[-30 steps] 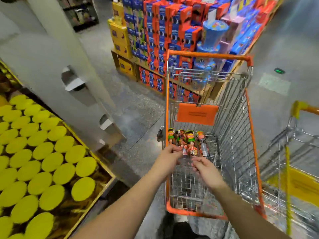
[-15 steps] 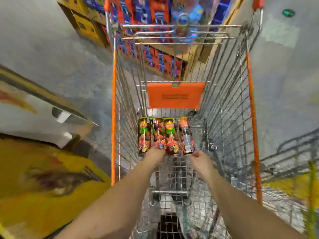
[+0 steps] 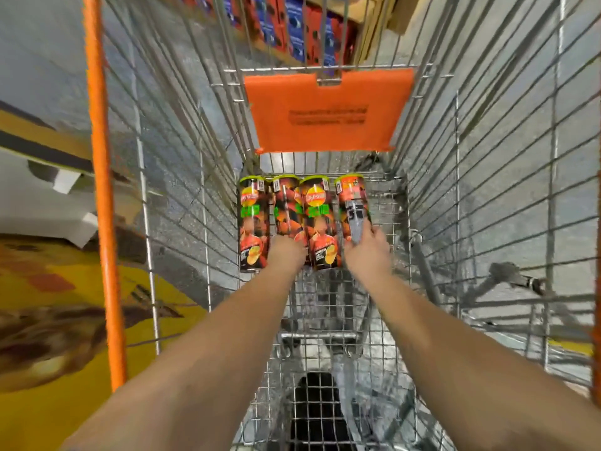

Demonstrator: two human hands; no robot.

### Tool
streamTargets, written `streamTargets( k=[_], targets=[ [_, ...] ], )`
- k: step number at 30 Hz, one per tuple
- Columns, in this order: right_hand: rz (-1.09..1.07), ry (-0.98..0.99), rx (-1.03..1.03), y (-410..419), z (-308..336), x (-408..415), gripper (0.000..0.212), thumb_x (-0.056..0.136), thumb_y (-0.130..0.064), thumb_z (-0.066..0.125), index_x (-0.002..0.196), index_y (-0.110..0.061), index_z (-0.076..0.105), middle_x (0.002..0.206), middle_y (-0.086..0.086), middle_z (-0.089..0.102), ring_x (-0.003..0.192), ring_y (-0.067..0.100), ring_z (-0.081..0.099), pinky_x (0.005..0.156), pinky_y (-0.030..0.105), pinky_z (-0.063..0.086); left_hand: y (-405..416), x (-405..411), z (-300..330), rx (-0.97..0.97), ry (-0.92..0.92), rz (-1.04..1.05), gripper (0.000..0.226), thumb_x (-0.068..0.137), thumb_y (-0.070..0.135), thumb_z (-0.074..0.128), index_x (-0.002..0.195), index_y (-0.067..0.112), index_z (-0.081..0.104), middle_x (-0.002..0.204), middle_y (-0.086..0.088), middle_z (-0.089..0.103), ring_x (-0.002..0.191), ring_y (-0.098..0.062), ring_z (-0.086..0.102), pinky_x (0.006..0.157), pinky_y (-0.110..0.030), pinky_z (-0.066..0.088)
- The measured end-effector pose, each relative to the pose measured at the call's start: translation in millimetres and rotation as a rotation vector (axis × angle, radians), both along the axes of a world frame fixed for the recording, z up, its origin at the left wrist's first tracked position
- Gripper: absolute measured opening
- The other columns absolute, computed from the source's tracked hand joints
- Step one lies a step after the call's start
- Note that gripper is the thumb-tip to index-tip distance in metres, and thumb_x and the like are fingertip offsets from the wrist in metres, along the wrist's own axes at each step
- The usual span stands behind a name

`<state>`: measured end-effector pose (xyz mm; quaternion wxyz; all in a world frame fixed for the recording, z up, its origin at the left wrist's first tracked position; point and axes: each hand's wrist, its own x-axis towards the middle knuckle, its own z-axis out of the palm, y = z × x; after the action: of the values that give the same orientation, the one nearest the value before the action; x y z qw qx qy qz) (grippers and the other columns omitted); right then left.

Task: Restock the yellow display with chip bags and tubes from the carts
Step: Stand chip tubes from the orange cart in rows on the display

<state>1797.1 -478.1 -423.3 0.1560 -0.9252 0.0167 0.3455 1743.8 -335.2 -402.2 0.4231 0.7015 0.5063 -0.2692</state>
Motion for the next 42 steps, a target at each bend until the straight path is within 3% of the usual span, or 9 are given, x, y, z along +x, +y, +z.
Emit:
streamTargets(
  k=[4, 8, 13, 17, 21, 25, 28, 37, 42],
  targets=[
    [-0.116, 0.026, 0.051, 0, -15, 4, 0.078, 0.096, -0.045, 0.05, 0.155, -0.023, 0.005, 0.159, 0.012, 0.016, 0.141, 0.036, 0.029, 0.109, 0.045, 0.035, -2, 1, -35, -0.014, -0.035, 0.237, 0.072, 0.082, 0.037, 0.073, 0.133, -0.002, 0.042, 0.124, -0.018, 0.06, 0.109, -0.035, 0.06, 0.089, -0.037, 0.051],
    [-0.263, 0.073, 0.172, -8, -17, 10, 0.085, 0.092, -0.04, 0.062, 0.155, -0.022, 0.008, 0.155, 0.012, 0.029, 0.137, 0.032, 0.037, 0.104, 0.04, 0.039, -3, 2, -30, -0.07, -0.051, 0.257, 0.083, 0.075, 0.033, 0.082, 0.133, -0.001, 0.034, 0.117, -0.016, 0.059, 0.103, -0.032, 0.061, 0.082, -0.037, 0.052],
    [-0.518, 0.138, 0.38, -22, -2, 5, 0.064, 0.087, -0.032, 0.068, 0.142, -0.022, 0.038, 0.123, 0.003, 0.061, 0.093, 0.017, 0.057, 0.072, 0.024, 0.046, -1, -9, -18, -0.163, -0.097, 0.346, 0.085, 0.063, 0.034, 0.083, 0.131, 0.008, 0.038, 0.113, -0.012, 0.061, 0.101, -0.035, 0.063, 0.088, -0.048, 0.055],
    [-0.598, 0.232, 0.474, -29, 26, -13, 0.081, 0.08, -0.05, 0.069, 0.146, -0.023, 0.031, 0.138, 0.004, 0.049, 0.116, 0.026, 0.052, 0.101, 0.043, 0.041, 1, -35, -37, -0.291, -0.171, 0.41, 0.091, 0.042, 0.04, 0.083, 0.124, 0.021, 0.048, 0.099, -0.007, 0.071, 0.084, -0.033, 0.071, 0.075, -0.052, 0.059],
    [-0.66, 0.263, 0.619, -30, 78, -40, 0.108, 0.057, -0.072, 0.076, 0.146, -0.03, 0.035, 0.139, 0.006, 0.054, 0.119, 0.027, 0.058, 0.097, 0.043, 0.049, -2, -59, 20, -0.372, -0.255, 0.367, 0.101, 0.041, 0.052, 0.081, 0.131, 0.023, 0.046, 0.11, -0.006, 0.069, 0.097, -0.033, 0.067, 0.085, -0.056, 0.054],
    [-0.665, 0.336, 0.917, -23, 152, -77, 0.041, 0.091, -0.029, 0.061, 0.13, -0.016, 0.053, 0.114, 0.011, 0.07, 0.095, 0.025, 0.07, 0.073, 0.041, 0.058, -4, -89, 125, -0.412, -0.404, 0.371, 0.089, 0.045, 0.055, 0.08, 0.122, 0.024, 0.049, 0.111, -0.003, 0.068, 0.1, -0.028, 0.066, 0.091, -0.052, 0.053],
    [-0.597, 0.316, 1.056, -19, 216, -106, 0.031, 0.094, -0.021, 0.054, 0.124, -0.013, 0.057, 0.106, 0.01, 0.071, 0.09, 0.023, 0.07, 0.068, 0.035, 0.057, -1, -124, 202, -0.482, -0.56, 0.36, 0.06, 0.053, 0.04, 0.08, 0.106, 0.026, 0.055, 0.104, -0.001, 0.072, 0.098, -0.024, 0.068, 0.093, -0.049, 0.052],
    [-0.257, 0.255, 1.245, 37, 364, -251, 0.082, 0.066, -0.037, 0.083, 0.138, -0.022, 0.048, 0.125, 0.011, 0.066, 0.11, 0.025, 0.065, 0.098, 0.045, 0.048, 52, -317, 373, -0.591, -0.875, 0.262, 0.027, 0.088, 0.004, 0.062, 0.111, 0.018, 0.056, 0.101, -0.005, 0.07, 0.084, -0.016, 0.067, 0.068, -0.024, 0.055],
    [-0.047, 0.309, 1.307, 94, 408, -332, 0.067, 0.077, -0.025, 0.067, 0.139, -0.018, 0.044, 0.122, 0.01, 0.066, 0.106, 0.025, 0.066, 0.094, 0.044, 0.05, 96, -420, 411, -0.528, -1.01, 0.344, 0.043, 0.076, 0.004, 0.067, 0.116, 0.016, 0.056, 0.098, -0.007, 0.073, 0.085, -0.02, 0.07, 0.074, -0.032, 0.056]
  ],
)
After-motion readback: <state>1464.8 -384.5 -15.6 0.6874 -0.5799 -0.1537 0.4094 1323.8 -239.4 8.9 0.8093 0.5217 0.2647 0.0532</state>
